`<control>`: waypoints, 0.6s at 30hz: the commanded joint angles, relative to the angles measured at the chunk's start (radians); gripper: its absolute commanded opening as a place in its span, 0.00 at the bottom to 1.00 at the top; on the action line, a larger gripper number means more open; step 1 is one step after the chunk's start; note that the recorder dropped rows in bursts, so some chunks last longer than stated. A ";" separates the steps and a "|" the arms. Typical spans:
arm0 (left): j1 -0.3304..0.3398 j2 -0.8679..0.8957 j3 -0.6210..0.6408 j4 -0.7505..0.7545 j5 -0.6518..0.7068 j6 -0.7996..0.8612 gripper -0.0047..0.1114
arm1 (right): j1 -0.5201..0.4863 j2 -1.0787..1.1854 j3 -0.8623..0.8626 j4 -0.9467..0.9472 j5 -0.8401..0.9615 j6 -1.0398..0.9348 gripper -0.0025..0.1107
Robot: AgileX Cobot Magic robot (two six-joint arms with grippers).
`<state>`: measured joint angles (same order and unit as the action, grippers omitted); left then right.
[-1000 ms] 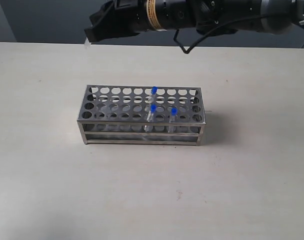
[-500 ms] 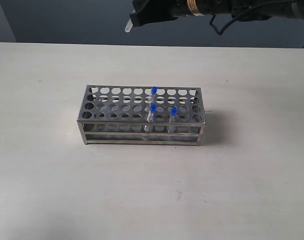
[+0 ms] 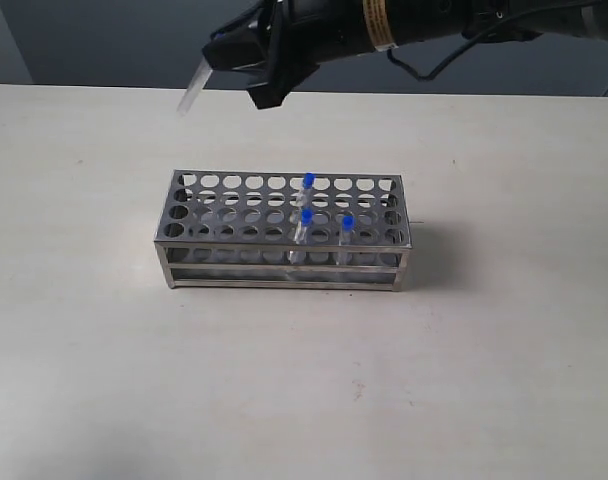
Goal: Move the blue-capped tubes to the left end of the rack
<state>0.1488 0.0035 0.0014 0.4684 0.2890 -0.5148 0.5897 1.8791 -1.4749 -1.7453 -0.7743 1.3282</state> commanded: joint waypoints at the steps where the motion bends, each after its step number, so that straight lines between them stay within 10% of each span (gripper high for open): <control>1: -0.003 -0.004 -0.001 0.003 0.002 -0.002 0.05 | 0.010 0.001 -0.007 0.001 -0.123 -0.036 0.01; 18: -0.003 -0.004 -0.001 0.003 0.002 -0.002 0.05 | 0.032 0.017 -0.005 0.060 0.045 0.391 0.01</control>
<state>0.1488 0.0035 0.0014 0.4684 0.2890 -0.5148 0.6148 1.8959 -1.4749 -1.7316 -0.7270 1.7085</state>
